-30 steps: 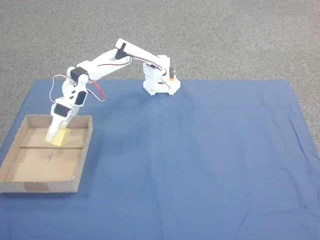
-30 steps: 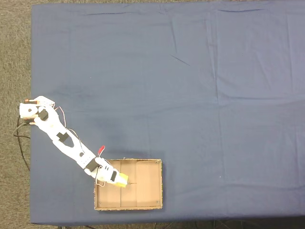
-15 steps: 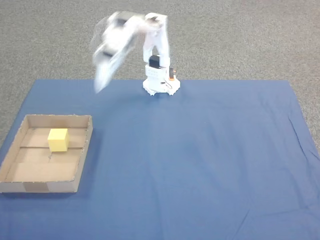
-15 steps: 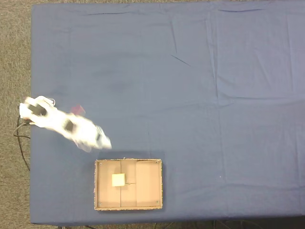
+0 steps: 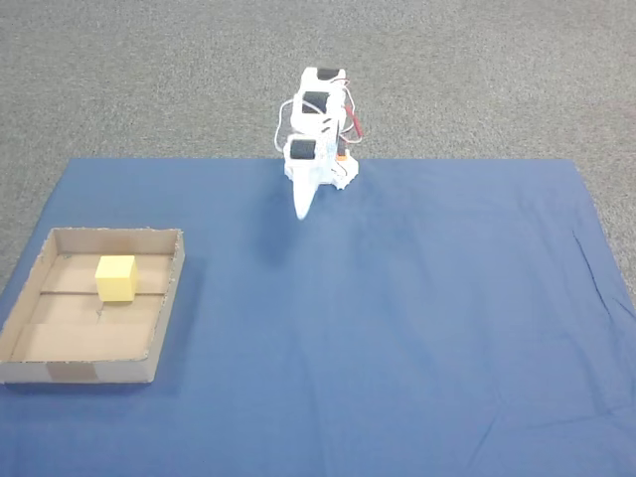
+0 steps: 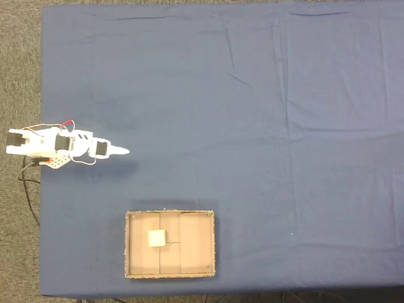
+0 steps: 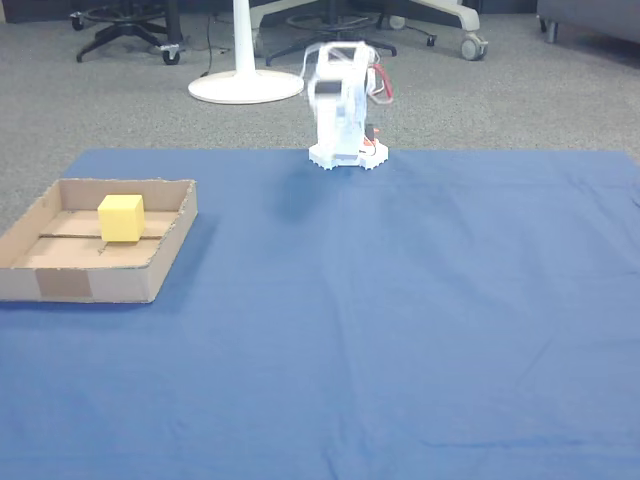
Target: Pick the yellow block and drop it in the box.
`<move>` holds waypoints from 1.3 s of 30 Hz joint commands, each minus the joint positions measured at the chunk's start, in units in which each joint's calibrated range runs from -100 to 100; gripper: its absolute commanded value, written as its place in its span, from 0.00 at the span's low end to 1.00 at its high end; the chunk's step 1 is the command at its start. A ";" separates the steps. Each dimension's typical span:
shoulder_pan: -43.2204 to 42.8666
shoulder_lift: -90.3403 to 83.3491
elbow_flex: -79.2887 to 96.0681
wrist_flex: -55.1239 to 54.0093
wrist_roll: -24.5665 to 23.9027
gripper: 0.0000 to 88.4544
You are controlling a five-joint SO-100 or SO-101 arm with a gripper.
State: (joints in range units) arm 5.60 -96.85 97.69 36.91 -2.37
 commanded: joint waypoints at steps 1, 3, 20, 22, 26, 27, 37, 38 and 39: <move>-2.81 -0.87 2.04 3.72 -0.34 0.00; -4.86 -0.87 2.04 8.02 0.00 0.00; -6.90 -0.71 2.04 10.83 1.03 0.00; -6.90 -0.71 2.04 10.83 1.03 0.00; -6.90 -0.71 2.04 10.83 1.03 0.00; -6.90 -0.71 2.04 10.83 1.03 0.00; -6.90 -0.71 2.04 10.83 1.03 0.00; -6.90 -0.71 2.04 10.83 1.03 0.00; -6.90 -0.71 2.04 10.83 1.03 0.00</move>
State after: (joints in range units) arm -1.60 -97.44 98.93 47.41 -1.15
